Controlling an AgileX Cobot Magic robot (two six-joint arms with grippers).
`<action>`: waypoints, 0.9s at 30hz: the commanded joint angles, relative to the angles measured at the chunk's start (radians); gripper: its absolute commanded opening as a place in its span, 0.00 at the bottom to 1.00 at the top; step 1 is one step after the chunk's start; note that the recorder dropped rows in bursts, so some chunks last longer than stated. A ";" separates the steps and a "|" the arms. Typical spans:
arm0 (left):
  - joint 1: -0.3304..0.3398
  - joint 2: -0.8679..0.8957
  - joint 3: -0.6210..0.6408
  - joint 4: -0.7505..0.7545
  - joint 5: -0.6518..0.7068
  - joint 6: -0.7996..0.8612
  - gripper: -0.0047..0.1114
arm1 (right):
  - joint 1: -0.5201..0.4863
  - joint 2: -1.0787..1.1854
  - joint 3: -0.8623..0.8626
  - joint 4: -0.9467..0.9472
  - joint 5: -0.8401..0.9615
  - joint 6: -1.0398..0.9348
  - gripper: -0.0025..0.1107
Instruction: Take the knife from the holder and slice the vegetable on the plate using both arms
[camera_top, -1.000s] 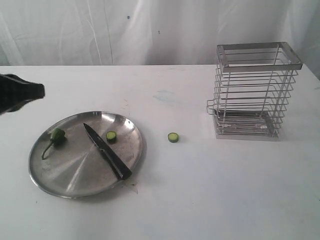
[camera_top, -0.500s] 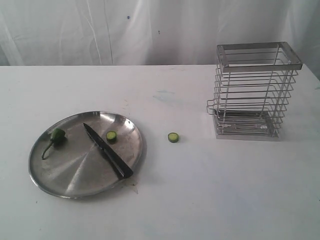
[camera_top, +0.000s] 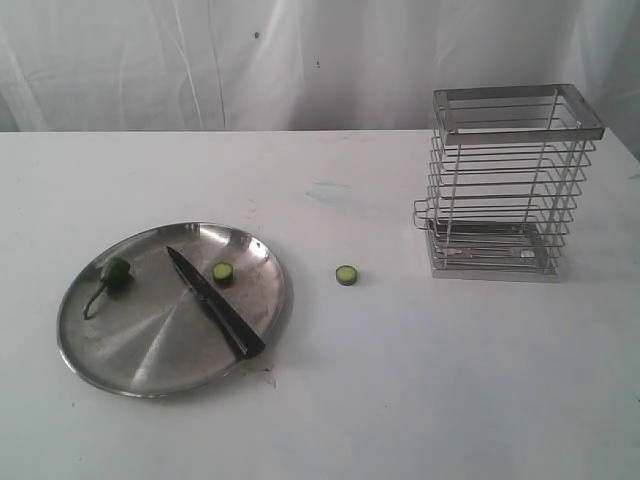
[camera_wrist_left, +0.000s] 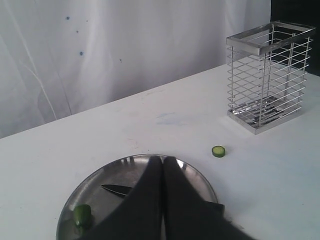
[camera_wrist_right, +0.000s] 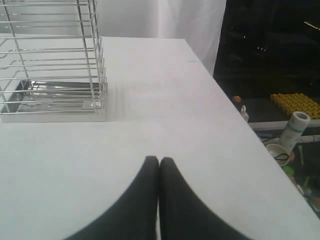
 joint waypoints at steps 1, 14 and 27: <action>-0.002 -0.009 0.007 -0.009 0.011 0.001 0.04 | -0.007 -0.005 0.005 0.103 -0.009 0.005 0.02; -0.002 -0.009 0.007 -0.009 0.011 0.001 0.04 | -0.133 -0.005 0.005 0.333 -0.057 -0.311 0.02; -0.002 -0.009 0.007 -0.009 0.011 0.001 0.04 | -0.136 -0.005 0.005 0.384 -0.029 -0.310 0.02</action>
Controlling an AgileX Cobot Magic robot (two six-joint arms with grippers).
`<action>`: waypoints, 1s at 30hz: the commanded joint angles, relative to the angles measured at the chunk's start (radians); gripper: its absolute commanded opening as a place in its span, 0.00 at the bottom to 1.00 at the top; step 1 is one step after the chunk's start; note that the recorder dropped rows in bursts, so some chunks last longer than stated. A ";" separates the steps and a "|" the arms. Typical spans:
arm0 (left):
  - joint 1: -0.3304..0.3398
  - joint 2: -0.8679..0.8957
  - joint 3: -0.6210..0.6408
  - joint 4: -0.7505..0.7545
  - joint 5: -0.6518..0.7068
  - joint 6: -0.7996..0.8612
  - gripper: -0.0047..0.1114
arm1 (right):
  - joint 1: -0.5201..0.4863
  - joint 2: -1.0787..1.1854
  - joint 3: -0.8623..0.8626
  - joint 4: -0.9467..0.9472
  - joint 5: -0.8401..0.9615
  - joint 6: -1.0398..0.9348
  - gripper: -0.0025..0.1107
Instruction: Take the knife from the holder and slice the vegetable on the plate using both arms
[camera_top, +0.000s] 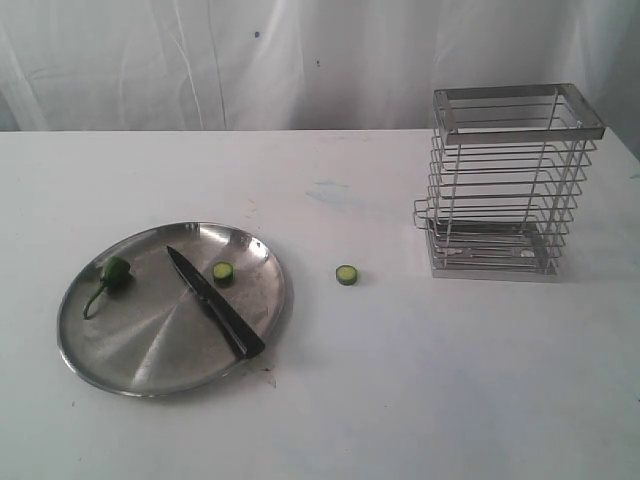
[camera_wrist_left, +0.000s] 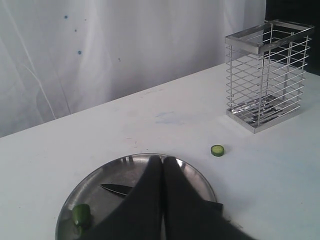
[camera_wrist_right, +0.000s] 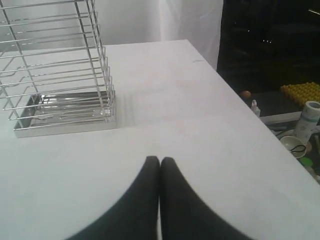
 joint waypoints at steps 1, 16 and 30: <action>-0.002 -0.009 0.007 -0.009 0.005 0.001 0.04 | -0.008 -0.005 0.005 0.008 0.002 -0.010 0.02; -0.012 -0.040 -0.050 -0.025 0.054 0.286 0.04 | -0.008 -0.005 0.005 0.008 0.002 -0.010 0.02; 0.196 -0.320 0.336 0.604 -0.124 -0.651 0.04 | -0.008 -0.005 0.005 0.008 0.005 -0.010 0.02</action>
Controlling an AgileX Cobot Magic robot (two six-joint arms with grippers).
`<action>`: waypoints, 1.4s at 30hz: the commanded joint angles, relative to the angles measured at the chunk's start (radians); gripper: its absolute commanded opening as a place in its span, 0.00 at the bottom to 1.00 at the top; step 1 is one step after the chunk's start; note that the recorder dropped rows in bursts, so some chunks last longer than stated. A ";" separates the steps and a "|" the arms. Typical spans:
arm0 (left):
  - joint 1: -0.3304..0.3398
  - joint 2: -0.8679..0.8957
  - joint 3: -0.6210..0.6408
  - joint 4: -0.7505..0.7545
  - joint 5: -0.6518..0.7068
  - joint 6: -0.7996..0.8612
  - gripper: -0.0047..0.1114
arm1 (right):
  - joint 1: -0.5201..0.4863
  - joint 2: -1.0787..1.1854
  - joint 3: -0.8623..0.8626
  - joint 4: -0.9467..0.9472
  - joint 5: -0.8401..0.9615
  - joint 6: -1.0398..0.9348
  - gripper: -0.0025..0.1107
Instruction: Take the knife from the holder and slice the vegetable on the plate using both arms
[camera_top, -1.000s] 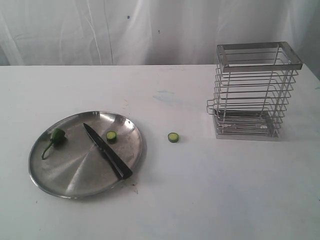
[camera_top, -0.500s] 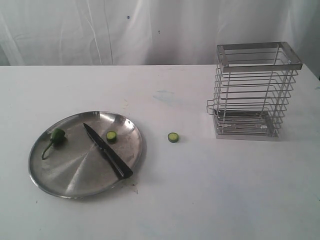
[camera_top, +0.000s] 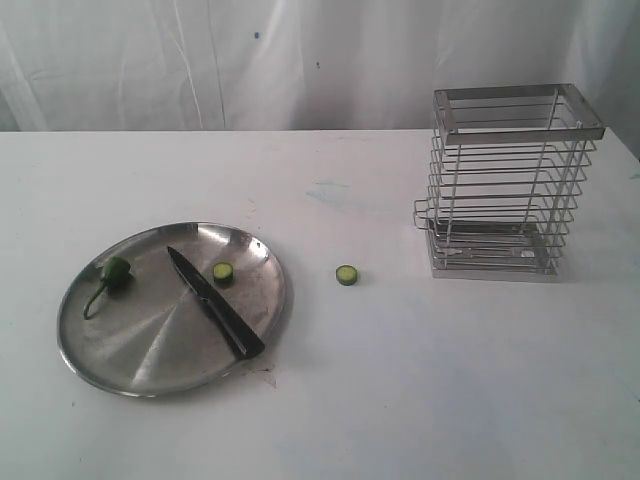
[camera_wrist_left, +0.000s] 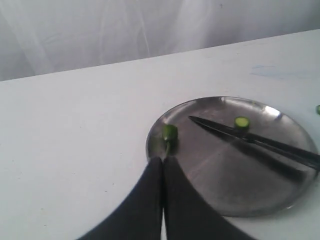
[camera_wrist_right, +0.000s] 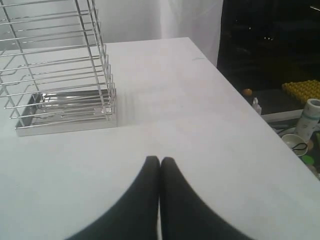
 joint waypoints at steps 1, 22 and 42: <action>0.003 -0.024 0.158 0.003 -0.164 -0.071 0.04 | -0.008 -0.005 0.005 0.000 -0.002 -0.009 0.02; -0.171 -0.024 0.158 0.269 -0.080 -0.510 0.04 | -0.008 -0.005 0.005 0.000 -0.002 -0.009 0.02; -0.134 -0.024 0.158 0.276 0.008 -0.371 0.04 | -0.008 -0.005 0.005 0.000 -0.002 -0.009 0.02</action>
